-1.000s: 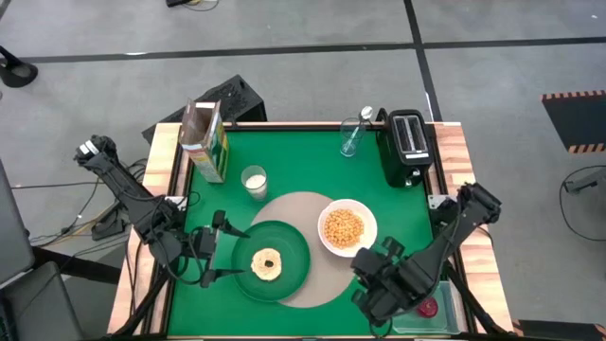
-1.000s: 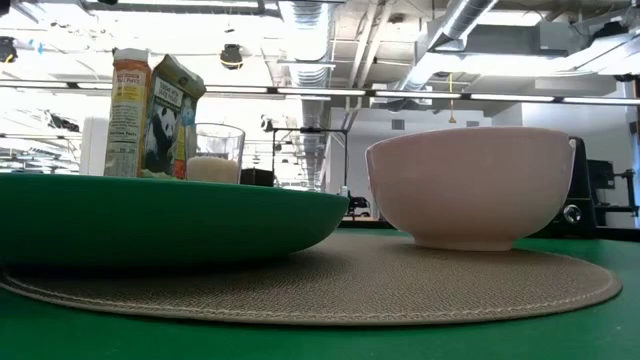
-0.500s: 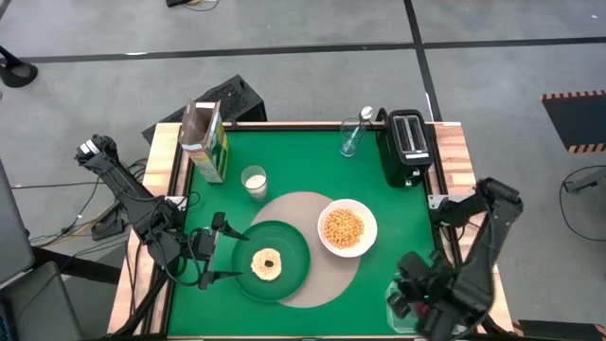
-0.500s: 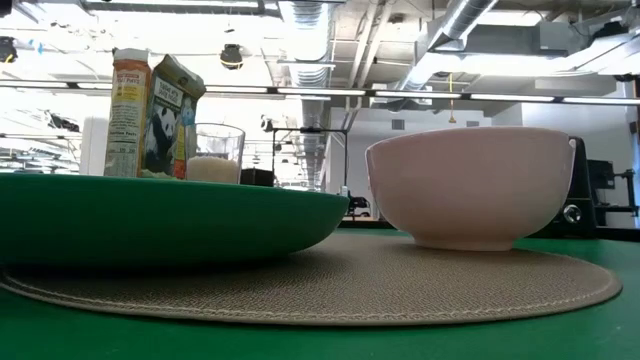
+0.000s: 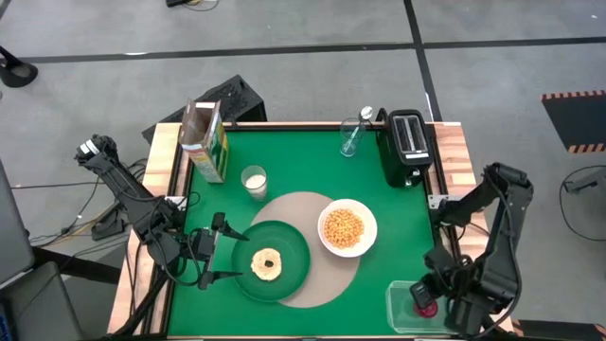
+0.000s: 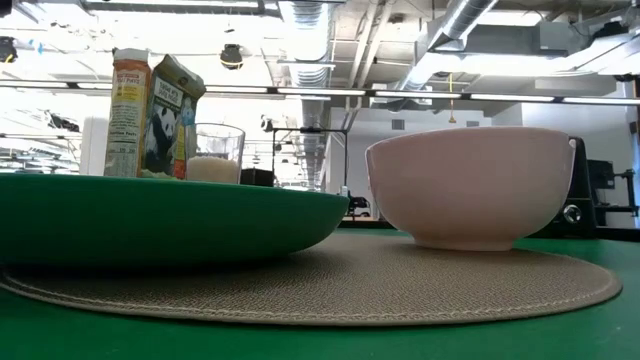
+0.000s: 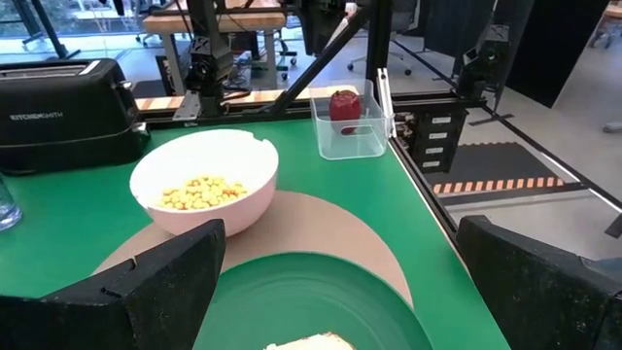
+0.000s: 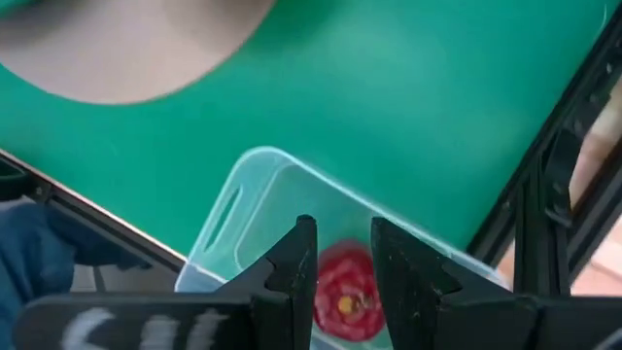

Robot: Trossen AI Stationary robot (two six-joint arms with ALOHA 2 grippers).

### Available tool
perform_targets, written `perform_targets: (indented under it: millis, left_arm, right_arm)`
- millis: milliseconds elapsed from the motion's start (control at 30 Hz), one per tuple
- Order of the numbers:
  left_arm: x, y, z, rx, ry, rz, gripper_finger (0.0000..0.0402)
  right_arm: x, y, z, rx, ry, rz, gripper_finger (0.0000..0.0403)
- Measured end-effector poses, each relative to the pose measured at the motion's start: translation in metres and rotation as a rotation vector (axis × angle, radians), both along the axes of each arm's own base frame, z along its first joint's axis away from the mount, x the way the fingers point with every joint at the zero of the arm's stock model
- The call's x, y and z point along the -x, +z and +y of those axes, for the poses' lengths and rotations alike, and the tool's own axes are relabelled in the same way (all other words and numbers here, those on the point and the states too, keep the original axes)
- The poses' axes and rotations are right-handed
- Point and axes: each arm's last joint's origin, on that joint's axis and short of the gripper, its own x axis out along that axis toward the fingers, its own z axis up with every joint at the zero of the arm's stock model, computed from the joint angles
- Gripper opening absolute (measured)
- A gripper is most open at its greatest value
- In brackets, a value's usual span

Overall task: Arrange a breakfast setting
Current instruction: Put the apple on the placemat

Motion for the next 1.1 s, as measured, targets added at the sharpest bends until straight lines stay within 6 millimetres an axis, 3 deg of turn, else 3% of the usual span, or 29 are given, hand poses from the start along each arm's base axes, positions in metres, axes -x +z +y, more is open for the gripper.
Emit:
perform_targets:
  millis: [400, 767, 1100]
  left_arm:
    - [0.000, 0.000, 0.000, 0.000, -0.003, 0.001, 0.0399]
    - [0.000, 0.000, -0.001, 0.008, -0.036, 0.009, 0.0399]
    - [0.000, 0.000, -0.001, 0.011, -0.050, 0.013, 0.0399]
  right_arm:
    - [-0.010, -0.010, 0.011, -0.057, 0.039, 0.090, 0.0128]
    - [-0.011, -0.015, 0.014, -0.163, -0.098, 0.290, 0.0273]
    - [-0.019, -0.023, 0.022, -0.174, 0.080, 0.311, 0.0296]
